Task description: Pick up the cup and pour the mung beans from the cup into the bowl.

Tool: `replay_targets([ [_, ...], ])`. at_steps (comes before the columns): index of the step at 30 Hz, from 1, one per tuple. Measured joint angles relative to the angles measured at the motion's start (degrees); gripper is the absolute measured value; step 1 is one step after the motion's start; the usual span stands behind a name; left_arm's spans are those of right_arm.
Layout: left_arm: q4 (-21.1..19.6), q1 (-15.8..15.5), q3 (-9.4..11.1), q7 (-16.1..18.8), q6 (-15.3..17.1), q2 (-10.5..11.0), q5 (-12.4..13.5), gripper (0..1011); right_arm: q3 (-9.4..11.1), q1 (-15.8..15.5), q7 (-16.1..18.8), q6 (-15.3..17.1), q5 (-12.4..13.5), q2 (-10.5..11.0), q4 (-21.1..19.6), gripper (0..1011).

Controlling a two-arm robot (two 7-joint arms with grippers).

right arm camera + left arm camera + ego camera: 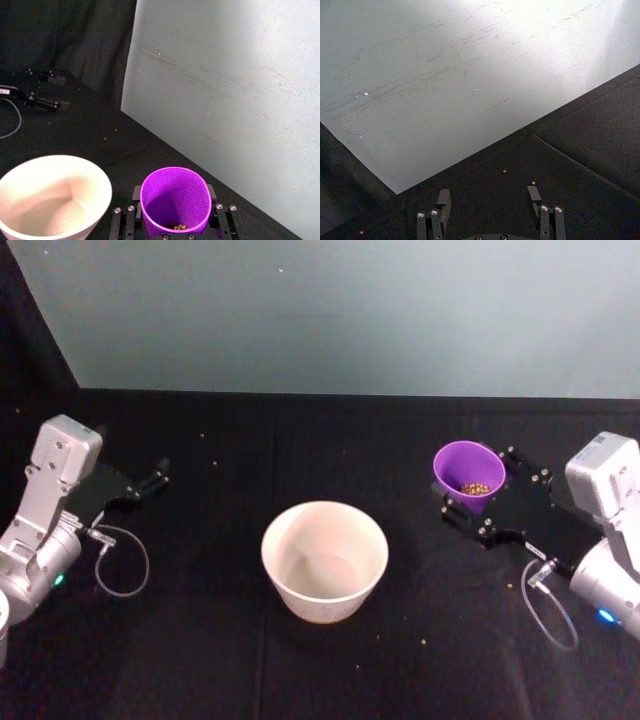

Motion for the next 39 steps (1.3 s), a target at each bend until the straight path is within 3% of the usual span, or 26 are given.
replay_targets([
  [21,0.0,0.0,0.0,0.0,0.0,0.0,0.0,1000,-1.1,0.2,-2.1,-1.4,-12.8,-0.4,-0.3,723],
  [39,0.0,0.0,0.0,0.0,0.0,0.0,0.0,1000,-6.3,2.3,-5.5,-3.2,-32.1,-0.3,0.1,723],
])
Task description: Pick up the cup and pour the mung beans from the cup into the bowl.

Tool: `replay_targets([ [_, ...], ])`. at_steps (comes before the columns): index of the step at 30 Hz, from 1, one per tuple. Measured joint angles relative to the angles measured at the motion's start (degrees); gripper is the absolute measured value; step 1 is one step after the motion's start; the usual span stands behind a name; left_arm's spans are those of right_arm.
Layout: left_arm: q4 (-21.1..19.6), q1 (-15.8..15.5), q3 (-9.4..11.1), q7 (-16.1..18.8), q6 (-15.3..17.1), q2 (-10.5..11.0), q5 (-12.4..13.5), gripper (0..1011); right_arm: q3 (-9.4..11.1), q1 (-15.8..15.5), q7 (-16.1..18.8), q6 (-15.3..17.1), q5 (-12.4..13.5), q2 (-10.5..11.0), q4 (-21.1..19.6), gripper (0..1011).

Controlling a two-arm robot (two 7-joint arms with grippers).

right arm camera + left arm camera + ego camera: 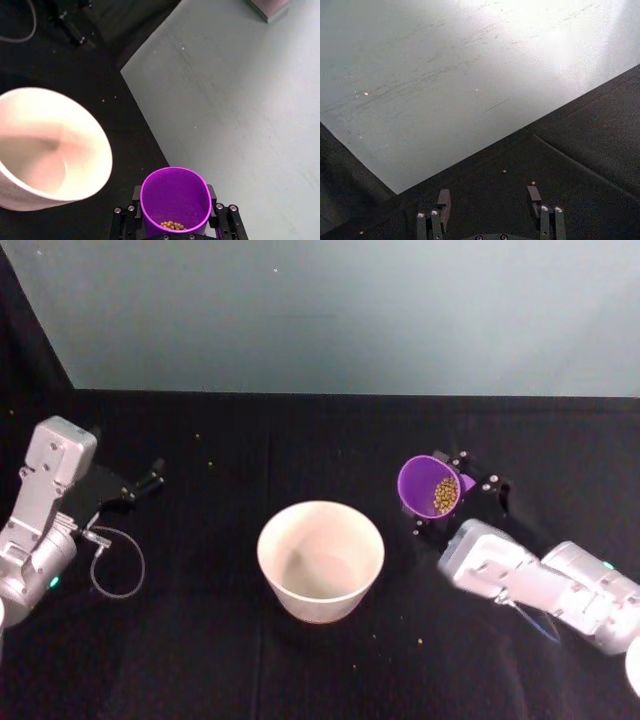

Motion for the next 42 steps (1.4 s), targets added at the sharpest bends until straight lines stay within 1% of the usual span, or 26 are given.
replay_targets([
  [1,0.0,0.0,0.0,0.0,0.0,0.0,0.0,1000,-0.3,0.2,-0.1,0.0,-0.9,-0.1,0.1,723],
  [2,0.0,0.0,0.0,0.0,0.0,0.0,0.0,1000,-0.8,0.6,-0.3,0.0,-2.7,-0.2,0.2,723],
  [5,0.0,0.0,0.0,0.0,0.0,0.0,0.0,1000,-1.5,1.3,-0.7,0.2,-5.3,-0.3,0.5,723],
  [6,0.0,0.0,0.0,0.0,0.0,0.0,0.0,1000,-2.0,1.7,-0.9,0.5,-7.2,-0.4,0.6,723],
  [7,0.0,0.0,0.0,0.0,0.0,0.0,0.0,1000,-2.2,2.0,-0.9,0.6,-8.1,-0.5,0.7,723],
  [8,0.0,0.0,0.0,0.0,0.0,0.0,0.0,1000,-2.8,2.5,-1.0,0.9,-9.7,-0.7,0.9,723],
  [9,0.0,0.0,0.0,0.0,0.0,0.0,0.0,1000,-2.8,2.5,-1.0,0.9,-9.7,-0.7,0.9,722],
  [10,0.0,0.0,0.0,0.0,0.0,0.0,0.0,1000,-3.3,3.0,-1.1,1.2,-11.4,-0.9,1.2,723],
  [15,0.0,0.0,0.0,0.0,0.0,0.0,0.0,1000,-4.9,4.7,-1.0,1.8,-15.5,-1.5,2.0,723],
  [17,0.0,0.0,0.0,0.0,0.0,0.0,0.0,1000,-5.9,5.8,-0.9,2.2,-17.7,-1.9,2.5,723],
  [18,0.0,0.0,0.0,0.0,0.0,0.0,0.0,1000,-5.9,5.8,-0.9,2.2,-17.7,-1.9,2.5,723],
  [20,0.0,0.0,0.0,0.0,0.0,0.0,0.0,1000,-6.3,6.3,-0.9,2.4,-18.7,-2.0,2.7,723],
  [22,0.0,0.0,0.0,0.0,0.0,0.0,0.0,1000,-7.4,7.4,-0.9,2.8,-20.9,-2.3,3.2,723],
  [24,0.0,0.0,0.0,0.0,0.0,0.0,0.0,1000,-7.9,7.9,-1.1,3.0,-22.1,-2.4,3.6,722],
  [25,0.0,0.0,0.0,0.0,0.0,0.0,0.0,1000,-8.5,8.4,-1.3,3.2,-23.3,-2.5,3.8,723],
  [27,0.0,0.0,0.0,0.0,0.0,0.0,0.0,1000,-9.0,8.8,-1.6,3.4,-24.3,-2.6,4.1,723],
  [28,0.0,0.0,0.0,0.0,0.0,0.0,0.0,1000,-9.7,9.2,-1.9,3.5,-25.5,-2.7,4.3,723],
  [31,0.0,0.0,0.0,0.0,0.0,0.0,0.0,1000,-10.6,9.7,-2.6,3.8,-27.4,-2.8,4.7,723],
  [32,0.0,0.0,0.0,0.0,0.0,0.0,0.0,1000,-11.1,10.0,-3.1,3.9,-28.4,-2.8,4.9,723],
  [34,0.0,0.0,0.0,0.0,0.0,0.0,0.0,1000,-11.7,10.2,-3.5,4.0,-29.4,-2.8,5.1,723],
  [36,0.0,0.0,0.0,0.0,0.0,0.0,0.0,1000,-12.5,10.5,-4.1,4.2,-30.9,-2.8,5.5,723],
  [40,0.0,0.0,0.0,0.0,0.0,0.0,0.0,1000,-13.7,11.0,-5.1,4.4,-33.1,-2.6,5.9,723],
  [42,0.0,0.0,0.0,0.0,0.0,0.0,0.0,1000,-14.5,11.3,-5.8,4.4,-34.8,-2.3,6.2,723],
])
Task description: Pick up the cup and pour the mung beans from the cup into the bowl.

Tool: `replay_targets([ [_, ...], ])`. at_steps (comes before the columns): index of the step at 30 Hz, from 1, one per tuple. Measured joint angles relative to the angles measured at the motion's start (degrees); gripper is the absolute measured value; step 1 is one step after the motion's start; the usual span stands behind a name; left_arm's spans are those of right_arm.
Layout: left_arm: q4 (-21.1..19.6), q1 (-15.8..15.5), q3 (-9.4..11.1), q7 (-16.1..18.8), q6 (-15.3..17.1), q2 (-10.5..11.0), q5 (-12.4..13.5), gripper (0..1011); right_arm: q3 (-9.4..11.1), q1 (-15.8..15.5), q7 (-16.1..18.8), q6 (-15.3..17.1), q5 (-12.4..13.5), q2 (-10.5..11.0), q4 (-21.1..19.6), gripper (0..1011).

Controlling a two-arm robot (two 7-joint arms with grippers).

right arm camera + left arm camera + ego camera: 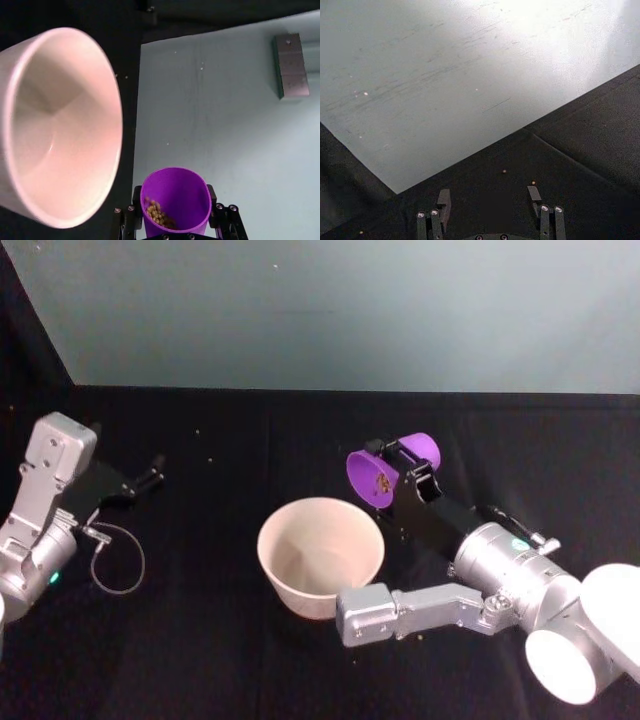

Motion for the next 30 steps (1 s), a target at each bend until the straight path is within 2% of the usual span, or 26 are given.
replay_targets([
  [2,0.0,0.0,0.0,0.0,0.0,0.0,0.0,1000,-0.9,0.4,-0.5,0.0,-1.7,0.3,0.3,723],
  [6,0.0,0.0,0.0,0.0,0.0,0.0,0.0,1000,-1.7,0.7,-1.0,0.2,-3.1,0.7,0.6,723],
  [9,0.0,0.0,0.0,0.0,0.0,0.0,0.0,1000,-2.9,1.2,-2.2,0.7,-5.7,1.2,0.9,723],
  [12,0.0,0.0,0.0,0.0,0.0,0.0,0.0,1000,-3.6,1.4,-2.8,1.0,-7.1,1.7,0.9,723],
  [30,0.0,0.0,0.0,0.0,0.0,0.0,0.0,1000,-4.7,1.9,-3.1,1.0,-7.5,2.4,0.6,723],
])
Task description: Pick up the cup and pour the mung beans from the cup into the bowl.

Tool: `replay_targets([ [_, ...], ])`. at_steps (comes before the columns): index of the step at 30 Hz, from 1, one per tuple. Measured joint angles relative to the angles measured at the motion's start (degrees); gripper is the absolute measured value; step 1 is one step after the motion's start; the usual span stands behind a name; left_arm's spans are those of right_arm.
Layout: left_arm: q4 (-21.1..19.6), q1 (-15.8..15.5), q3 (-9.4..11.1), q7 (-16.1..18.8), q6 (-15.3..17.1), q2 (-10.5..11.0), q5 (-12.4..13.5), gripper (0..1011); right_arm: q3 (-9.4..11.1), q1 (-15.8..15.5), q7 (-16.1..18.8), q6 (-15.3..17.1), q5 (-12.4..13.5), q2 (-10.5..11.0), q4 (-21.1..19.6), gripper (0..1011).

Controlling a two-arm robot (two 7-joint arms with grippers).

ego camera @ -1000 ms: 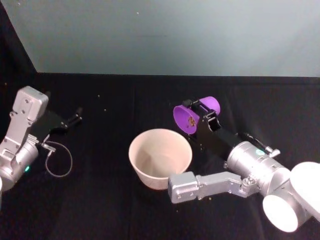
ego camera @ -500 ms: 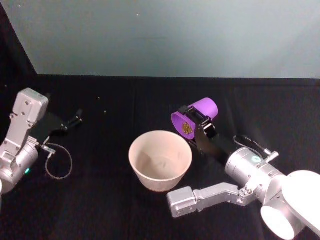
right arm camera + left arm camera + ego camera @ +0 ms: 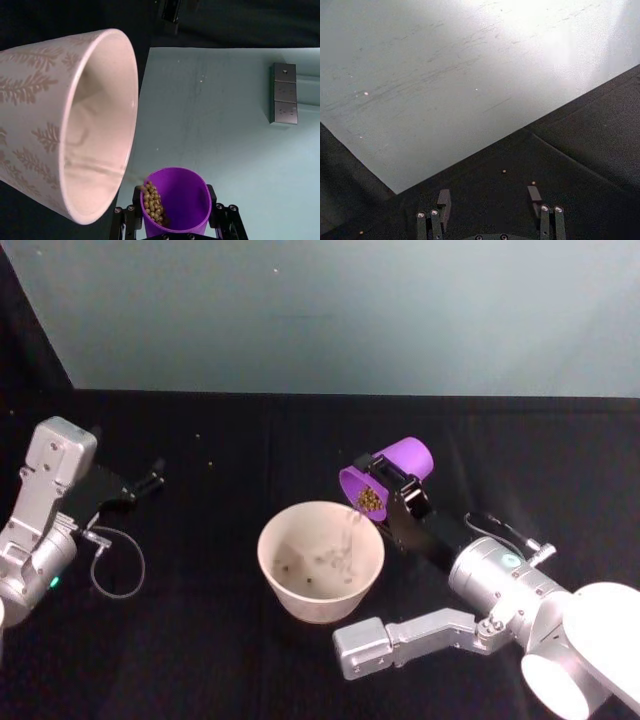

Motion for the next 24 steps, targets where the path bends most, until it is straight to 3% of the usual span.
replay_targets([
  [24,0.0,0.0,0.0,0.0,0.0,0.0,0.0,1000,-1.4,0.3,0.3,0.4,-1.9,1.0,-0.3,723],
])
